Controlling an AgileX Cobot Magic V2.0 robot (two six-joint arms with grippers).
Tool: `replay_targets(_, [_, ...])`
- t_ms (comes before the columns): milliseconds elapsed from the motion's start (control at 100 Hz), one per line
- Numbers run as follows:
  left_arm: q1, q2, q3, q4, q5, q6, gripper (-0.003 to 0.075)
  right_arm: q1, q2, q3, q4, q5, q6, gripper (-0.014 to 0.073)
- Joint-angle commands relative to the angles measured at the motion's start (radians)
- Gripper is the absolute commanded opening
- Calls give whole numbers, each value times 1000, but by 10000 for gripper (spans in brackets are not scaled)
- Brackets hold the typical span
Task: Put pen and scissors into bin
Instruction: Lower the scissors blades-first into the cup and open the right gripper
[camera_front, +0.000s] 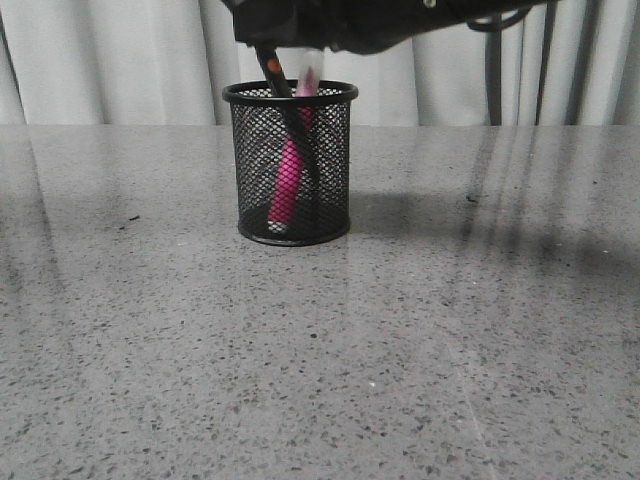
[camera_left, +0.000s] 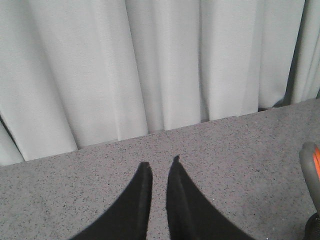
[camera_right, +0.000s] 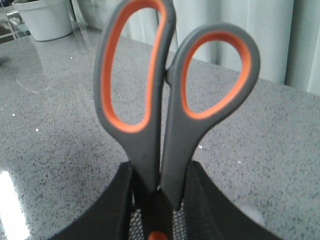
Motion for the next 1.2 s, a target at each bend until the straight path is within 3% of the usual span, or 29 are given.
replay_targets(0, [2, -22, -30, -14, -68, 3, 53, -9, -39, -7, 24, -84, -9, -73])
replay_targets(1190, [2, -22, -30, -14, -68, 3, 53, -61, -39, 19, 22, -138, -40, -73])
